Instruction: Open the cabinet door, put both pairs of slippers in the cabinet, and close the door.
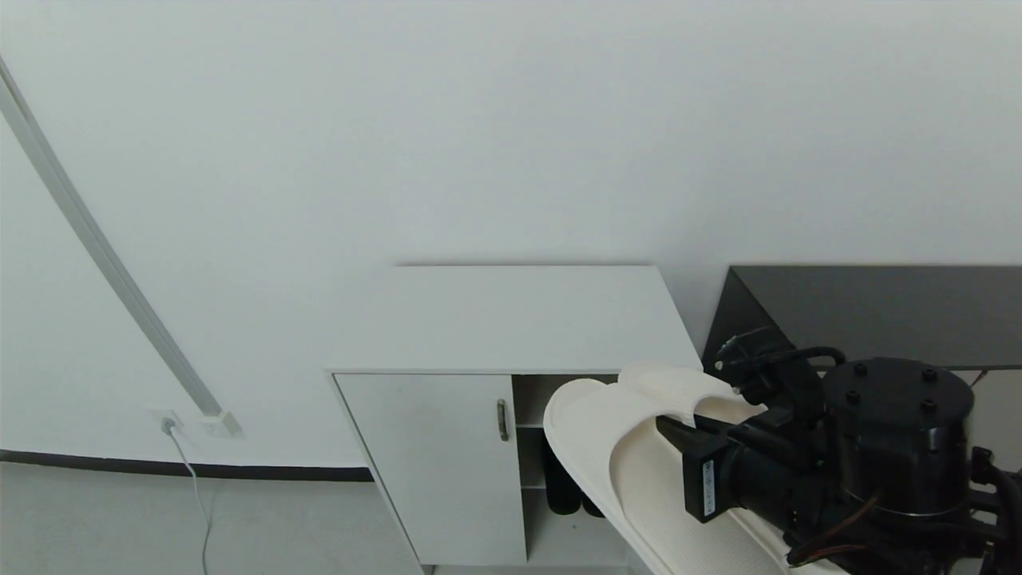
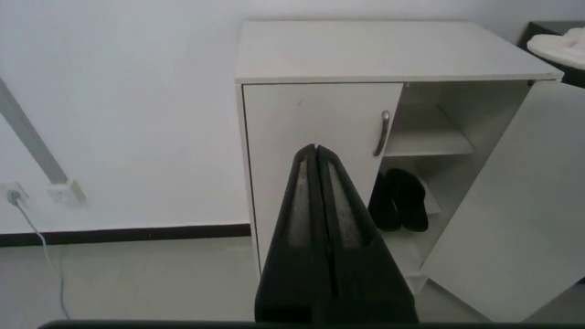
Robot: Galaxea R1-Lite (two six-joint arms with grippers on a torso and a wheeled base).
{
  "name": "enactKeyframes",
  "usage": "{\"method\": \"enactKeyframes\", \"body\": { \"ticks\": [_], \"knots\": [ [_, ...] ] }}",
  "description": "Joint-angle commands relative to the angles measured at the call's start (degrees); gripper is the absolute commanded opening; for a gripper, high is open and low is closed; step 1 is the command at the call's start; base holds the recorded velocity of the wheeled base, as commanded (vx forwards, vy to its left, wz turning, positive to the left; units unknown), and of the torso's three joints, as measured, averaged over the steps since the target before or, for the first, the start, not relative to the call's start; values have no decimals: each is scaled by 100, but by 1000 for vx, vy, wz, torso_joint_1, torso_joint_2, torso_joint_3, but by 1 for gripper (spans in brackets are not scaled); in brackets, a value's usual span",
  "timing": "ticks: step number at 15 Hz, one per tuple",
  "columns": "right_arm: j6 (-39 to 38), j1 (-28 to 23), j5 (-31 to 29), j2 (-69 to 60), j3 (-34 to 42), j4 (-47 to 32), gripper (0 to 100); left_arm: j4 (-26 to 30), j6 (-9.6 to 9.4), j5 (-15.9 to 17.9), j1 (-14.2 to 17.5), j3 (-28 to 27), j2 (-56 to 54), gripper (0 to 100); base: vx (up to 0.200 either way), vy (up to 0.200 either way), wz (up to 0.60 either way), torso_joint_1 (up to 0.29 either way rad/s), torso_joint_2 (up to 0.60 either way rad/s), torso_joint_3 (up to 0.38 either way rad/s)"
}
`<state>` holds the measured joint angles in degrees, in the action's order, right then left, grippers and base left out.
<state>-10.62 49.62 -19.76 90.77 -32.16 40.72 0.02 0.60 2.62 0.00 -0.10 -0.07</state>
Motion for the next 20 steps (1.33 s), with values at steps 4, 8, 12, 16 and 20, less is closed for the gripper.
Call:
{"method": "enactKeyframes", "body": {
  "ticks": [4,8,12,16,20],
  "knots": [
    [-2,-5,-1,37,25,6,0,-2,2,-7,0,1,7,0,0,0,0,0,0,0],
    [77,13,25,37,166,50,0,-2,11,-7,0,1,7,0,0,0,0,0,0,0],
    [192,13,16,55,280,358,0,-2,2,2,0,1,7,0,0,0,0,-130,286,156],
    [200,22,7,99,298,367,0,-2,11,-7,0,1,7,0,0,0,0,-156,353,192],
    [200,22,7,134,298,358,0,-2,11,-7,0,1,7,0,0,0,0,-161,371,205]
  ]
}}
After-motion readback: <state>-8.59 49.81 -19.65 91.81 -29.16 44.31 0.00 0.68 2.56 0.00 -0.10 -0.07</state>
